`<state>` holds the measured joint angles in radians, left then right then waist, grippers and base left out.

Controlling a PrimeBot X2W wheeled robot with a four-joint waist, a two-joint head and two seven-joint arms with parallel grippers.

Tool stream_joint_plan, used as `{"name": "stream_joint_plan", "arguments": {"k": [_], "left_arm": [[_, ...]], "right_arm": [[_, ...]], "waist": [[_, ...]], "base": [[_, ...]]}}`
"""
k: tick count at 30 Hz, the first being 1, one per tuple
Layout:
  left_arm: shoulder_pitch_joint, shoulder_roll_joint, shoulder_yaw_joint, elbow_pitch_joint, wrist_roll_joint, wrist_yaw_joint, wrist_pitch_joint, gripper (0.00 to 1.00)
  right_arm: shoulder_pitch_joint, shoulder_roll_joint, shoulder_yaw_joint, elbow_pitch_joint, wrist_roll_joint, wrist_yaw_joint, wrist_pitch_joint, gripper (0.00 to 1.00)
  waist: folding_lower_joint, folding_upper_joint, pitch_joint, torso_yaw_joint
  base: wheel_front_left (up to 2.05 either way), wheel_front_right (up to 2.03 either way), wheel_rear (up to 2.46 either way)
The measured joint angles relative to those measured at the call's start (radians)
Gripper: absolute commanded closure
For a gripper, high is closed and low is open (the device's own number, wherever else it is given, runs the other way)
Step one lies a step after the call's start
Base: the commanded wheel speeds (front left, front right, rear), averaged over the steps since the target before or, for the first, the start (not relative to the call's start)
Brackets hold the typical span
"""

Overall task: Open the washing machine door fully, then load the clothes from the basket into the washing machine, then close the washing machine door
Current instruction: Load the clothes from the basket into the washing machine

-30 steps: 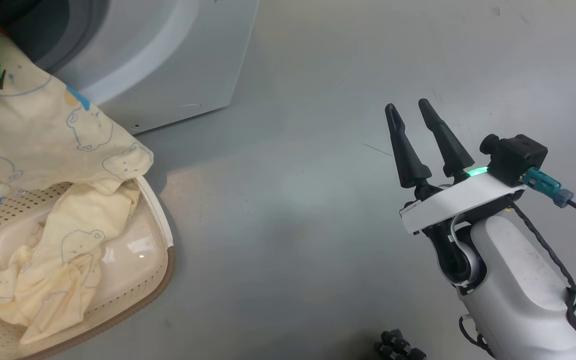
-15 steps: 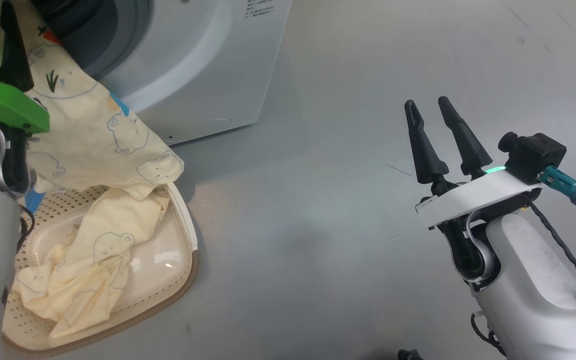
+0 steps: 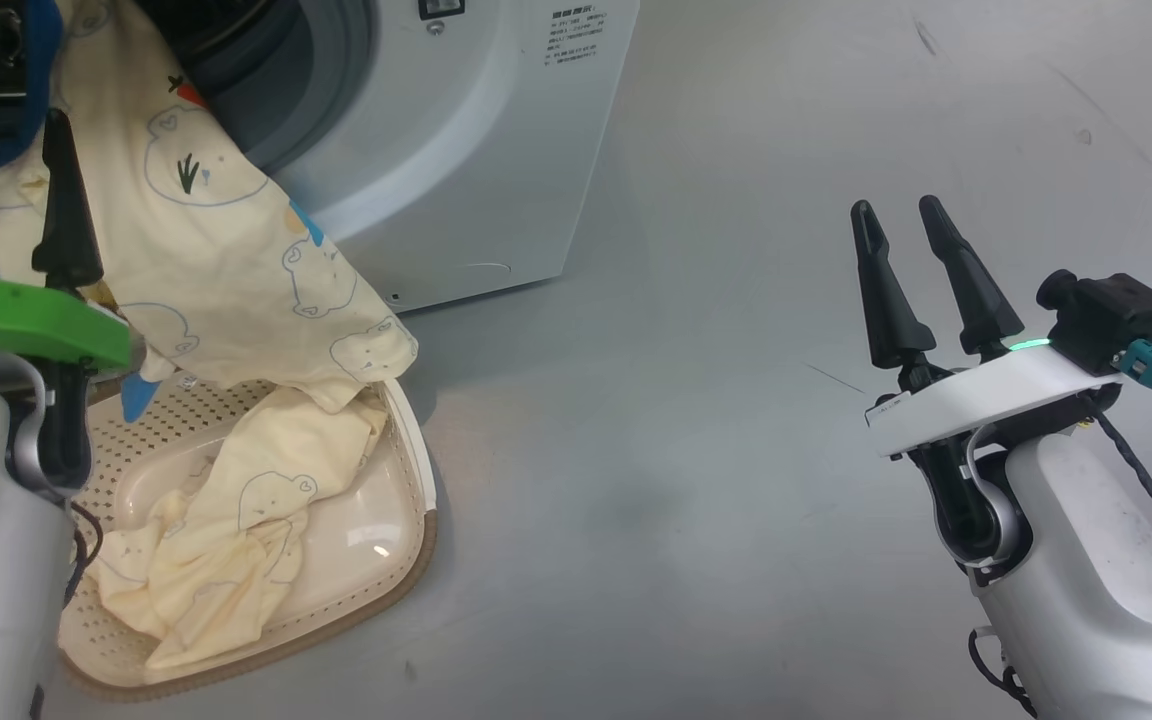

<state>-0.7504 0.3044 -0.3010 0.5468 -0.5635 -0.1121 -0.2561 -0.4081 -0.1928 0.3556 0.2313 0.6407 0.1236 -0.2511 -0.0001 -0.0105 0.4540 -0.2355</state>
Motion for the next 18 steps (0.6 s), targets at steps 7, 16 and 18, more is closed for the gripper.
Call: {"name": "stream_joint_plan", "arguments": {"k": [7, 16, 18], "left_arm": [[0.133, -0.005, 0.054, -0.103, -0.002, 0.0, 0.0, 0.0], [0.286, -0.026, 0.077, -0.169, -0.005, 0.0, 0.0, 0.0], [0.323, -0.029, 0.078, -0.18, -0.005, 0.0, 0.0, 0.0]], "right_arm": [[0.018, -0.005, -0.009, -0.017, -0.008, 0.0, 0.0, 0.0], [0.03, -0.006, -0.021, -0.033, -0.015, 0.0, 0.0, 0.0], [0.037, -0.006, -0.02, -0.034, -0.015, 0.0, 0.0, 0.0]], "waist": [[0.0, 0.0, -0.012, 0.015], [0.0, 0.0, -0.017, 0.02], [0.0, 0.0, -0.017, 0.02]], "base": [[0.0, 0.0, 0.0], [0.0, 0.0, 0.0], [0.0, 0.0, 0.0]]}}
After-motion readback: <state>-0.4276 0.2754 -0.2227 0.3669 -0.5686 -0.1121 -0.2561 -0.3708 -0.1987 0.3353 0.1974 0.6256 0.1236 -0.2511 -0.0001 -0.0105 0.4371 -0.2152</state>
